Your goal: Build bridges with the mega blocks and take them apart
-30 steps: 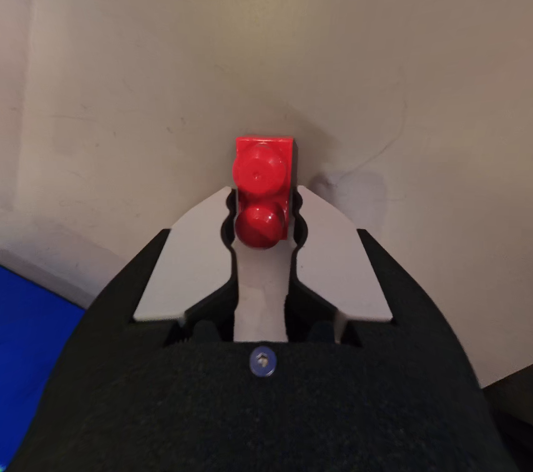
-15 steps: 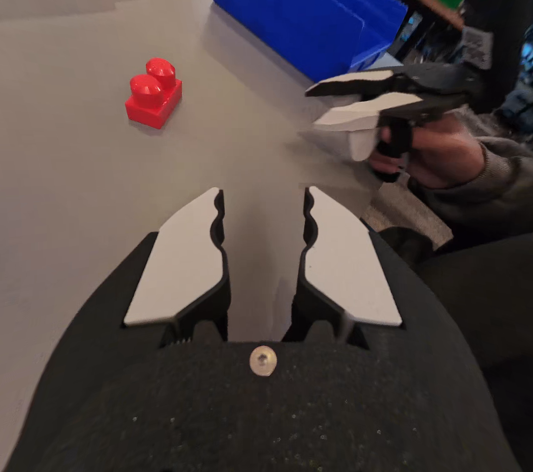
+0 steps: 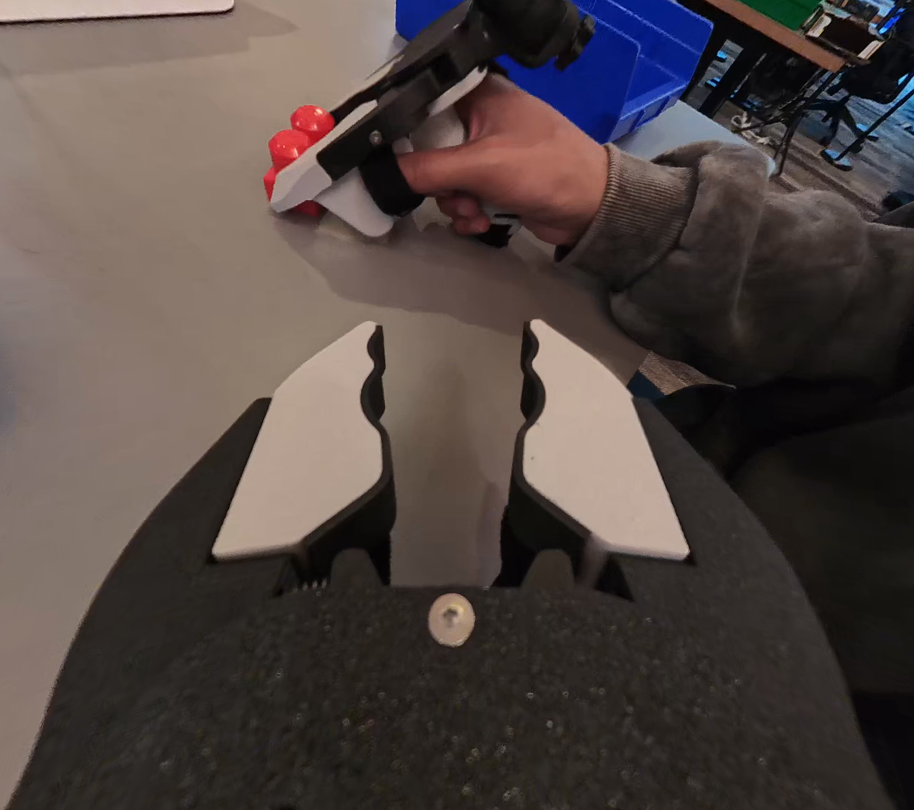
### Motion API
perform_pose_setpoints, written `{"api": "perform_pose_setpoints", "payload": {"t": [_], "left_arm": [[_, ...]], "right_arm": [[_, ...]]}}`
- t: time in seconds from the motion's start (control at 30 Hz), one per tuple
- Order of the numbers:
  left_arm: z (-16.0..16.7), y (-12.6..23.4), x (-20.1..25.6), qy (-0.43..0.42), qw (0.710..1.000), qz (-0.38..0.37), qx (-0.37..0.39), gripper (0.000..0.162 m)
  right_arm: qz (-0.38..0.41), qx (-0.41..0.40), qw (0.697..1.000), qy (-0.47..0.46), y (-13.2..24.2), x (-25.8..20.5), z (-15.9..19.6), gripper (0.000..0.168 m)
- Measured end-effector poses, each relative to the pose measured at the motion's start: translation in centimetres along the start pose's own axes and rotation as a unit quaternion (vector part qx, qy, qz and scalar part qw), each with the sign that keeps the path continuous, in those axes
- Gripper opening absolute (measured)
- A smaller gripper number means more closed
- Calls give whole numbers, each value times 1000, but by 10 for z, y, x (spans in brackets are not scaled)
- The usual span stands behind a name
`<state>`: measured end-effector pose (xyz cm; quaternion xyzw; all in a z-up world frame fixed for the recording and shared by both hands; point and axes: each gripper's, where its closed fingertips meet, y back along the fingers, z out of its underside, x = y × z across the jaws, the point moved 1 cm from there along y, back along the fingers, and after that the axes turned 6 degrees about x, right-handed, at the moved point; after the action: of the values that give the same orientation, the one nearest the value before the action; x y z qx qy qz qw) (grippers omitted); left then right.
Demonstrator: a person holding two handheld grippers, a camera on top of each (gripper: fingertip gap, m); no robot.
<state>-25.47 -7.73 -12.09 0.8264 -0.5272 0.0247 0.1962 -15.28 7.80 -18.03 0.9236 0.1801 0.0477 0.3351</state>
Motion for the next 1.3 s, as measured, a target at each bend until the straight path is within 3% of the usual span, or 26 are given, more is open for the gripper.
{"api": "perform_pose_setpoints", "payload": {"t": [0.13,0.27,0.37,0.43,0.57,0.63,0.73,0.93,1.07,1.17,1.23,1.3], "left_arm": [[4,0,-3,-19,1000,-8,-14,52],[10,-6,1,-10,1000,5,-29,52],[14,-11,3,-9,999,12,-41,52],[17,-15,5,-8,998,20,-53,52],[20,-24,11,-15,997,34,-63,52],[21,-28,15,-21,997,40,-69,52],[23,-32,19,-35,996,41,-75,52],[29,-30,18,-54,994,29,-86,52],[35,-25,13,-51,994,18,-93,52],[36,-21,11,-45,995,13,-92,52],[35,-19,8,-47,995,4,-91,52],[35,-18,5,-48,995,-4,-90,53]], "right_arm": [[9,93,995,36,49,3,-29,75],[40,185,981,47,143,34,-55,75],[142,223,963,39,226,103,-59,75],[193,200,960,16,260,158,-43,75],[153,10,988,22,228,229,30,75],[98,-63,993,29,199,237,59,75],[32,-124,990,56,166,234,80,75],[-4,-213,974,77,143,233,111,76],[-14,-208,972,111,147,231,112,80],[67,-190,971,127,181,249,94,87],[111,-99,981,122,215,243,60,82],[98,43,989,99,243,207,21,75]]}}
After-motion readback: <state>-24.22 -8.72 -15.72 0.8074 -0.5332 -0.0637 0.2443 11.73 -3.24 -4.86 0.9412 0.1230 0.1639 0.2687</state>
